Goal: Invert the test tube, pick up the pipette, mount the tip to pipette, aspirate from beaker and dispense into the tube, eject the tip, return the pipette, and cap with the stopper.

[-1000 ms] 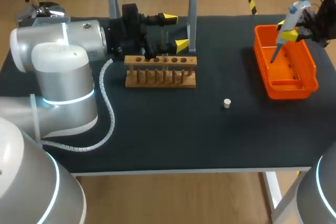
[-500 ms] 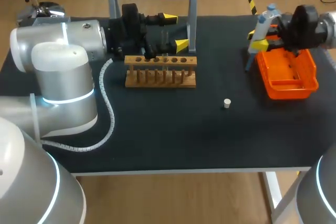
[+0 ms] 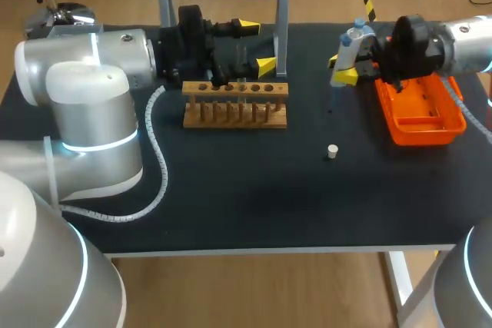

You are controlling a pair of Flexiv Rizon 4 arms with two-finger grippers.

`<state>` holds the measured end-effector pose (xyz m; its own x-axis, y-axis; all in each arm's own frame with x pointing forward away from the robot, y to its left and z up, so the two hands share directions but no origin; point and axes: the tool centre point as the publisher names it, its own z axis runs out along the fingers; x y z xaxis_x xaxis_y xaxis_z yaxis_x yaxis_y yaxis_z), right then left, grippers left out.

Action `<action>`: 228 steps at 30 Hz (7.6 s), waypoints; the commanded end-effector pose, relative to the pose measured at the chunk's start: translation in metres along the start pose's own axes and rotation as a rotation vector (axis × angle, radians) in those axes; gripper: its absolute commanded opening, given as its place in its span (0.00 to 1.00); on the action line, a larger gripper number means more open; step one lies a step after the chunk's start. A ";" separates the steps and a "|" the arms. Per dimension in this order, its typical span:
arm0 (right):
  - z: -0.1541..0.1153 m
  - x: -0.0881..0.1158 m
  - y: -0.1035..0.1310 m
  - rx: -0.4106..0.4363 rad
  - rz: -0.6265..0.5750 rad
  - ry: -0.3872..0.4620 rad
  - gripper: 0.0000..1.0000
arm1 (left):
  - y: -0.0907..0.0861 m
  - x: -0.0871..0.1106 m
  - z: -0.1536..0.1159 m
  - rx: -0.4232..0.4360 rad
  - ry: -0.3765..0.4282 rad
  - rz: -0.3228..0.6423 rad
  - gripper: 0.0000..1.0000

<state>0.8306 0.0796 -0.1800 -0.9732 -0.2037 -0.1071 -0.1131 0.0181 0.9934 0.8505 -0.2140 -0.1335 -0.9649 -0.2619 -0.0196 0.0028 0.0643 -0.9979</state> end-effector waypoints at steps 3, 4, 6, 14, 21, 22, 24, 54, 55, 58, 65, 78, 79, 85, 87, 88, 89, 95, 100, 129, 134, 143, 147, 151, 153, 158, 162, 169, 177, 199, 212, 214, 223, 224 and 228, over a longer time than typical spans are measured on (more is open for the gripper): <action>0.024 -0.010 -0.003 0.002 -0.005 0.031 0.00 | 0.001 0.001 0.002 0.003 -0.008 0.001 1.00; 0.028 -0.011 -0.003 0.001 -0.008 0.037 0.00 | 0.001 0.001 0.002 0.003 -0.008 0.001 1.00; 0.037 -0.012 -0.003 0.000 -0.012 0.051 0.00 | 0.001 0.001 0.002 0.003 -0.008 0.001 1.00; 0.065 -0.020 -0.004 -0.001 -0.013 0.066 0.00 | 0.001 0.001 0.002 0.003 -0.008 0.001 1.00; 0.084 -0.027 -0.001 -0.004 -0.006 0.067 0.00 | 0.001 0.001 0.002 0.003 -0.008 0.001 1.00; 0.086 -0.027 0.000 -0.006 -0.005 0.067 0.00 | 0.001 0.001 0.002 0.003 -0.008 0.001 1.00; 0.090 -0.028 0.001 -0.007 -0.001 0.066 0.00 | 0.001 0.001 0.002 0.003 -0.008 0.001 1.00; 0.129 -0.035 0.006 -0.002 0.006 0.048 0.00 | 0.001 0.001 0.002 0.003 -0.008 0.001 1.00; 0.129 -0.035 0.006 -0.002 0.006 0.047 0.00 | 0.001 0.001 0.002 0.003 -0.008 0.001 1.00; 0.130 -0.036 0.005 -0.002 0.009 0.040 0.00 | 0.001 0.001 0.002 0.003 -0.008 0.001 1.00; 0.130 -0.036 0.006 -0.004 0.015 0.030 0.00 | 0.001 0.001 0.002 0.003 -0.008 0.001 0.00; 0.132 -0.034 0.006 -0.002 0.023 0.033 0.00 | 0.001 0.001 0.002 0.003 -0.008 0.001 0.00; 0.132 -0.034 0.006 -0.001 0.022 0.033 0.00 | 0.001 0.001 0.002 0.003 -0.008 0.001 0.00; 0.132 -0.034 0.003 0.009 0.022 0.035 0.00 | 0.001 0.001 0.002 0.003 -0.008 0.001 0.00; 0.131 -0.034 0.003 0.014 0.024 0.034 0.49 | 0.001 0.001 0.002 0.003 -0.008 0.001 0.00; 0.131 -0.034 0.002 0.017 0.024 0.033 1.00 | 0.001 0.001 0.002 0.003 -0.008 0.001 0.00; 0.131 -0.034 0.002 0.019 0.024 0.033 1.00 | 0.001 0.001 0.002 0.003 -0.008 0.001 0.00; 0.126 -0.035 0.002 0.023 0.026 0.025 1.00 | 0.001 0.001 0.002 0.003 -0.008 0.001 0.00; 0.111 -0.036 0.003 0.015 0.032 0.013 1.00 | 0.001 0.001 0.002 0.003 -0.008 0.001 0.00; 0.016 -0.157 -0.009 0.149 0.104 -0.319 1.00 | 0.001 0.001 0.002 0.003 -0.008 0.001 0.00; 0.024 -0.189 -0.009 0.186 0.113 -0.392 1.00 | 0.001 0.001 0.002 0.003 -0.008 0.001 0.00; 0.045 -0.228 -0.010 0.240 0.114 -0.485 1.00 | 0.001 0.001 0.002 0.003 -0.008 0.001 0.00; 0.054 -0.249 -0.011 0.272 0.106 -0.521 1.00 | 0.001 0.001 0.002 0.003 -0.008 0.001 0.00; 0.060 -0.264 -0.012 0.292 0.107 -0.550 1.00 | 0.001 0.001 0.002 0.003 -0.008 0.001 0.00; 0.062 -0.275 -0.013 0.295 0.111 -0.563 1.00 | 0.001 0.001 0.002 0.003 -0.008 0.001 0.00; 0.065 -0.288 -0.018 0.313 0.121 -0.588 1.00 | 0.001 0.001 0.002 0.003 -0.008 0.001 0.00; 0.069 -0.298 -0.023 0.322 0.125 -0.592 1.00 | 0.001 0.001 0.002 0.003 -0.008 0.001 0.00; 0.076 -0.305 -0.032 0.338 0.124 -0.592 1.00 | 0.001 0.001 0.002 0.003 -0.008 0.001 0.00; 0.077 -0.302 -0.036 0.354 0.122 -0.584 1.00 | 0.001 0.001 0.002 0.003 -0.008 0.001 0.00; 0.076 -0.301 -0.035 0.349 0.120 -0.582 1.00 | 0.001 0.001 0.002 0.003 -0.008 0.001 0.00; 0.076 -0.301 -0.035 0.349 0.120 -0.582 1.00 | 0.001 0.001 0.002 0.003 -0.008 0.001 0.00; 0.076 -0.301 -0.035 0.349 0.120 -0.582 1.00 | 0.001 0.001 0.002 0.003 -0.008 0.001 0.00; 0.076 -0.301 -0.035 0.349 0.120 -0.582 1.00 | 0.005 -0.031 -0.039 -0.086 -0.153 -0.004 0.00; 0.076 -0.301 -0.035 0.349 0.120 -0.582 1.00 | 0.004 -0.035 -0.044 -0.091 -0.168 -0.003 0.00; 0.076 -0.301 -0.035 0.349 0.120 -0.582 1.00 | 0.001 -0.053 -0.064 -0.117 -0.230 -0.002 0.00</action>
<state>1.1115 0.2164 -0.1861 -0.9193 0.3804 -0.1007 0.0378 0.3401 0.9396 0.8892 -0.1533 -0.1373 -0.8799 -0.4726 -0.0486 -0.0324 0.1617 -0.9863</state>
